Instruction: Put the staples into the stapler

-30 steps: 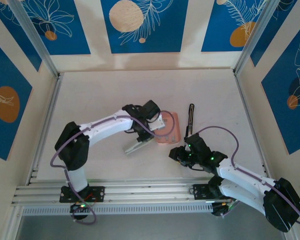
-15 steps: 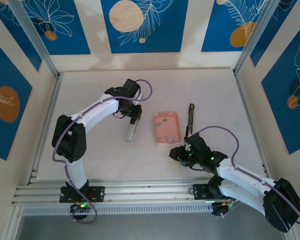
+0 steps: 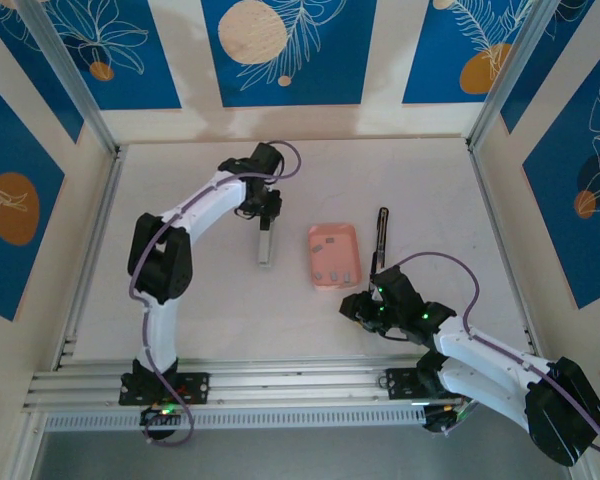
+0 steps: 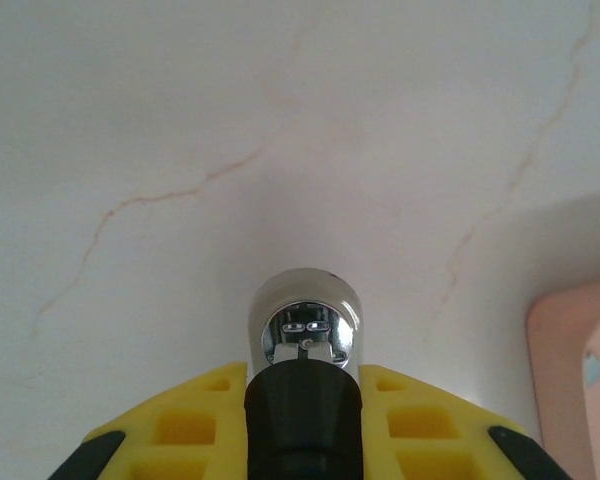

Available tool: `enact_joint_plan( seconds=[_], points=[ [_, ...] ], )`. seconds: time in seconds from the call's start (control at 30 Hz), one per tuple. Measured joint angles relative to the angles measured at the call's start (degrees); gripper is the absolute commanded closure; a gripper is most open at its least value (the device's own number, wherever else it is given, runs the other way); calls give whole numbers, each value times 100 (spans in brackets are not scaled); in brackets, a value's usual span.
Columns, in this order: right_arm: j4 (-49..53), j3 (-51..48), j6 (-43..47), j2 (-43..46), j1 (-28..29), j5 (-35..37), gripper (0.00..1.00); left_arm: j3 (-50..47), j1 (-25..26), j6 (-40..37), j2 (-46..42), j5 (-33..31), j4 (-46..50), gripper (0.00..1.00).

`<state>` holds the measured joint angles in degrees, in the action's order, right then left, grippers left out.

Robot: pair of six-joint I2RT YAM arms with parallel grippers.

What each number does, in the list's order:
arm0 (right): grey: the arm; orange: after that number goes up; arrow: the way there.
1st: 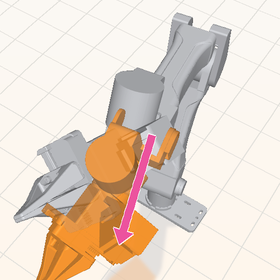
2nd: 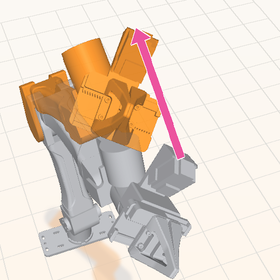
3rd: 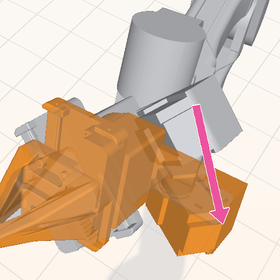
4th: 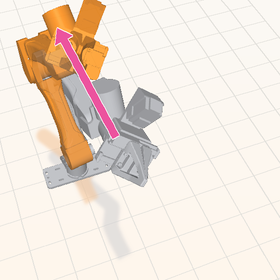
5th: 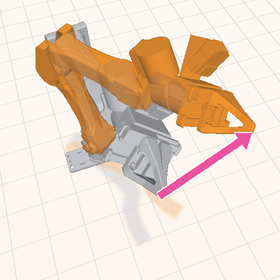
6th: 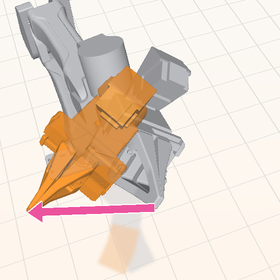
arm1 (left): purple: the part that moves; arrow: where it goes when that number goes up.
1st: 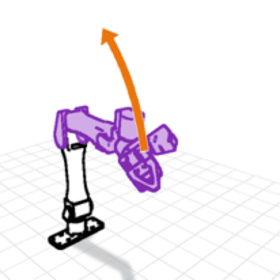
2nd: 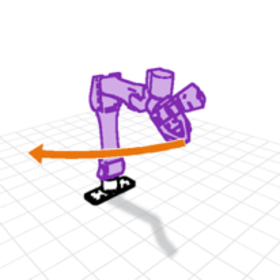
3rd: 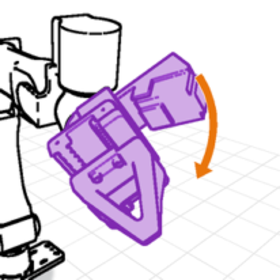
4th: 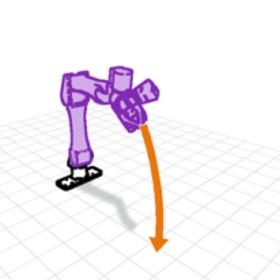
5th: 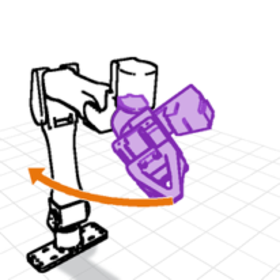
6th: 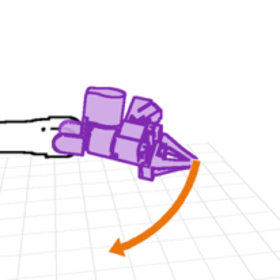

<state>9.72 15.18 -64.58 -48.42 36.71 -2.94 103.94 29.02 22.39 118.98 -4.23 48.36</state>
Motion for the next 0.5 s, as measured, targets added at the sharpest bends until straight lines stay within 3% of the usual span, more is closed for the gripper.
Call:
enact_joint_plan(
  seconds=[0.4,0.5],
  points=[
    [4,0,0,0,-35,-2,62,750,-28,817,732,15,481,100],
    [4,0,0,0,-37,-2,62,756,-26,935,831,55,527,94]
  ],
)
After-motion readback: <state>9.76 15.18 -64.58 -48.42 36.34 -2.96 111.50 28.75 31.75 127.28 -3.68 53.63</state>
